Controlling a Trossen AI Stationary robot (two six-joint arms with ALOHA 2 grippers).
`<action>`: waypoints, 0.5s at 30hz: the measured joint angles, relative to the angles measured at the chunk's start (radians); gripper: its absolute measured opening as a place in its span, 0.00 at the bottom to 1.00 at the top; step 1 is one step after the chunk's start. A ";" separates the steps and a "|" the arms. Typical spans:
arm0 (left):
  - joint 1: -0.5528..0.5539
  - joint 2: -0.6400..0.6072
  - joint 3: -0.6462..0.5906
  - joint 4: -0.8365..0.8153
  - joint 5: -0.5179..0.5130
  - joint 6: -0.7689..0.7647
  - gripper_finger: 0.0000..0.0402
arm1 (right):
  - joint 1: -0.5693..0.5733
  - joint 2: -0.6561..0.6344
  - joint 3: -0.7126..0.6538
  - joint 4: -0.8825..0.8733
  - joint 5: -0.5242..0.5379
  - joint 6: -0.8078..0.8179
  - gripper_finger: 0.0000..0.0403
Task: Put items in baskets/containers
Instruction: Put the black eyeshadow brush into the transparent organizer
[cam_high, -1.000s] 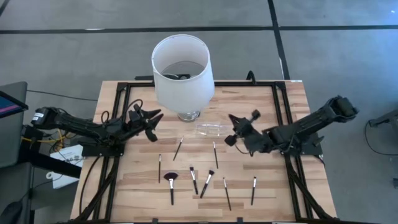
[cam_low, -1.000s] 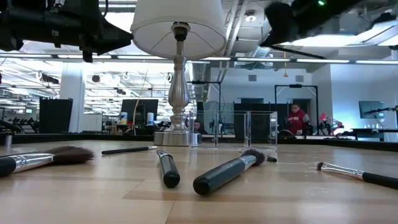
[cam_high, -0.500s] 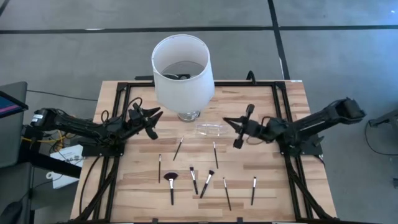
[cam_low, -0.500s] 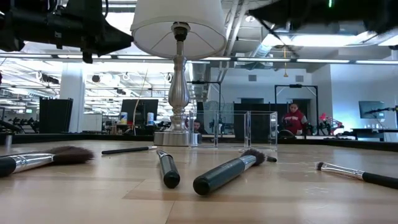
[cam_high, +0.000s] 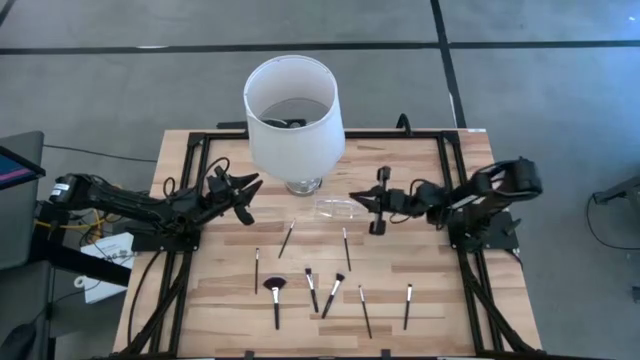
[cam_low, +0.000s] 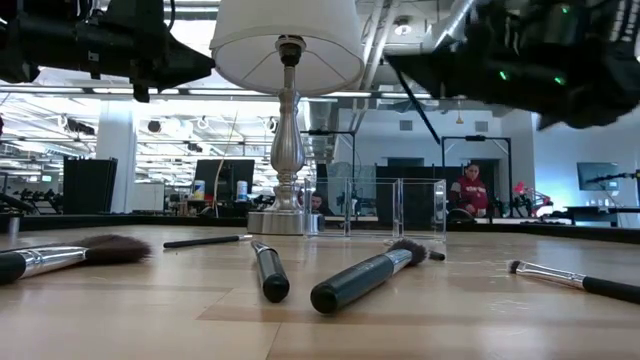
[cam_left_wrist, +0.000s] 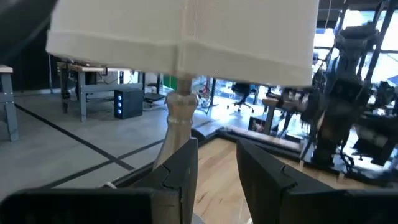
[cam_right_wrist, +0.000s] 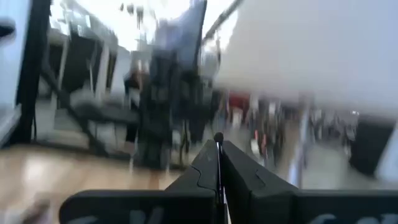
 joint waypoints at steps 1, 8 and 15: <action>0.000 0.003 0.000 0.003 0.004 0.000 0.27 | -0.001 0.027 0.023 0.010 0.000 0.002 0.00; 0.000 0.018 0.000 0.007 0.012 -0.001 0.27 | -0.022 0.204 0.069 0.017 0.032 0.010 0.00; 0.000 0.023 0.000 0.004 0.012 -0.001 0.27 | -0.062 0.304 0.098 0.016 0.061 0.056 0.00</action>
